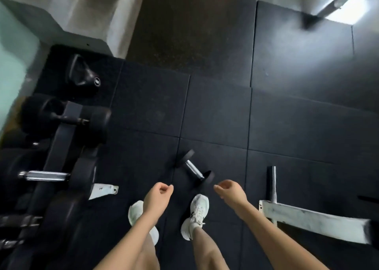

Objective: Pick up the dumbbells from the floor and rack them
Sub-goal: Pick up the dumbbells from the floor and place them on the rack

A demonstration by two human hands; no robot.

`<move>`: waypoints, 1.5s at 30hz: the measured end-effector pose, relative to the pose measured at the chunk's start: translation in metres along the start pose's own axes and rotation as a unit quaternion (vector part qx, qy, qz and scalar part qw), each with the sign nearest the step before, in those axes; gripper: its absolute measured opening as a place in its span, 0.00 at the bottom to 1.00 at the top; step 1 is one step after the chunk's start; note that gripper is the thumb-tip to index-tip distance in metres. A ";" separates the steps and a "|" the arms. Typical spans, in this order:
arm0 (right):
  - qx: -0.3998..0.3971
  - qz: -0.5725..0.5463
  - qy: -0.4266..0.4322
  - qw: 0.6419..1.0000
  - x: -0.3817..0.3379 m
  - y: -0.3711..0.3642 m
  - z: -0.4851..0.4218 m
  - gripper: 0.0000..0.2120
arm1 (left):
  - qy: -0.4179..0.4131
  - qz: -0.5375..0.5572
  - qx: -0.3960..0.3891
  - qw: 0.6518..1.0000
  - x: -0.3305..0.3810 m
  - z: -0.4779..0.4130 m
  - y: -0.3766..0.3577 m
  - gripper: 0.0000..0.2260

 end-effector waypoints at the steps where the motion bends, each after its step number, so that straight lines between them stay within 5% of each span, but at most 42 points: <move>1: -0.004 0.003 -0.003 1.000 0.008 -0.003 -0.020 0.14 | 0.016 0.020 -0.012 1.000 -0.003 -0.015 -0.022 0.10; 6: -0.035 0.010 -0.022 0.999 0.049 -0.043 -0.127 0.19 | 0.097 0.126 -0.035 0.987 -0.027 -0.105 -0.115 0.08; 14: -0.040 0.074 -0.012 0.996 0.112 -0.122 -0.309 0.25 | 0.138 0.114 -0.049 0.983 -0.081 -0.277 -0.233 0.18; 19: -0.152 0.176 0.036 0.972 0.128 -0.151 -0.404 0.37 | 0.124 0.118 -0.040 0.984 -0.092 -0.353 -0.289 0.24; 24: -0.264 0.214 0.013 0.940 0.150 -0.175 -0.459 0.20 | 0.111 0.164 -0.028 0.980 -0.090 -0.391 -0.322 0.28; 29: -0.327 0.171 -0.038 0.928 0.153 -0.183 -0.475 0.19 | 0.137 0.271 0.001 0.953 -0.089 -0.410 -0.334 0.04; 36: -0.295 0.145 -0.029 0.944 0.154 -0.186 -0.461 0.16 | 0.167 0.344 0.003 0.924 -0.079 -0.402 -0.324 0.12; 45: -0.244 0.064 -0.042 0.967 0.122 -0.163 -0.328 0.14 | 0.119 0.277 -0.006 0.953 -0.042 -0.298 -0.247 0.10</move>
Point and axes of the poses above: each hand's wrist, its own z-axis away from the middle knuckle, its own y-axis out of the back of the hand, x = y × z, the point moved 2 cm from there along -z, towards the middle knuckle, and after that the axes turned 9 degrees about -z, right-handed, at the moved point
